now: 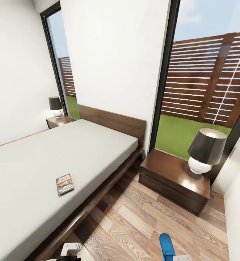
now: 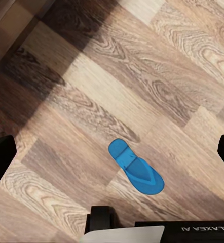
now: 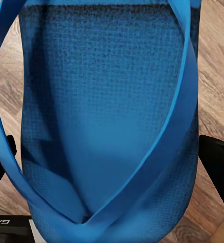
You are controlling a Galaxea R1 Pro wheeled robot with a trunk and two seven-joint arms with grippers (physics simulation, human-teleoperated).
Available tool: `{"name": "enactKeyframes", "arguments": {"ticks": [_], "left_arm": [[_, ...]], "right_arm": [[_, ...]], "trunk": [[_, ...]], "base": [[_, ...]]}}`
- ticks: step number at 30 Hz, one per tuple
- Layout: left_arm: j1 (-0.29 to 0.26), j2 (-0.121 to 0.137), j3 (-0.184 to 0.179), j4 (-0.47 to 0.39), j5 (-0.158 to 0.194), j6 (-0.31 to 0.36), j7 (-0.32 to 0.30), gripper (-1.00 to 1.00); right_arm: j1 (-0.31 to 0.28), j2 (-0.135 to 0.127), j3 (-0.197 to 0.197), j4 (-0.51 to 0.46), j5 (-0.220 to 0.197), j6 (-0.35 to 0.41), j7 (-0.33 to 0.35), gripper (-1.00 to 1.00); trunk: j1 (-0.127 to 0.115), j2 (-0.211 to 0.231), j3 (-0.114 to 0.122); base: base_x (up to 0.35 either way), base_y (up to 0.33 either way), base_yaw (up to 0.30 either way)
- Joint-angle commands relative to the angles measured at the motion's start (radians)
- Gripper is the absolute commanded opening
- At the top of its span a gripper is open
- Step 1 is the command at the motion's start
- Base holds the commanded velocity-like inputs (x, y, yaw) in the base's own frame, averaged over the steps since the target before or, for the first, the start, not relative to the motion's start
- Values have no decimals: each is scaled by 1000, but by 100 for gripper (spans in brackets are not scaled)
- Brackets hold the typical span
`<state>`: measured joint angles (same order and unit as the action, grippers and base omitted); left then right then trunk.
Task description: In the bedroom, move the book from the bed onto either nightstand, and place the two sandals side by side next to the bed.
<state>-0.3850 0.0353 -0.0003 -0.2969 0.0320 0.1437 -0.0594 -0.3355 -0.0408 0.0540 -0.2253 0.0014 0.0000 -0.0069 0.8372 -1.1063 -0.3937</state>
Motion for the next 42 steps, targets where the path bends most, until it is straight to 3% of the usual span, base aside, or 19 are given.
{"name": "enactKeyframes", "arguments": {"ticks": [1,31,36,41,42], "left_arm": [[0,1,0,-2,4,6,-3,100],[-1,2,6,0,18,10,-9,100],[-1,3,6,27,76,36,-10,100],[0,6,6,44,173,53,-11,100],[0,6,6,44,173,53,-11,100]], "right_arm": [[0,-1,5,0,0,0,-1,-100],[0,-4,-4,-10,-11,0,4,-100],[0,-4,-7,-14,-14,0,8,-100],[-1,-4,-8,-24,-15,0,9,-100],[-1,-4,-8,-24,-15,0,9,-100]], "trunk": [[0,-1,-1],[0,-1,-1],[0,-1,-1],[0,-1,-1],[0,-1,-1]], "base": [[0,0,0],[0,0,0],[0,0,0],[0,0,0],[0,0,0]]}}
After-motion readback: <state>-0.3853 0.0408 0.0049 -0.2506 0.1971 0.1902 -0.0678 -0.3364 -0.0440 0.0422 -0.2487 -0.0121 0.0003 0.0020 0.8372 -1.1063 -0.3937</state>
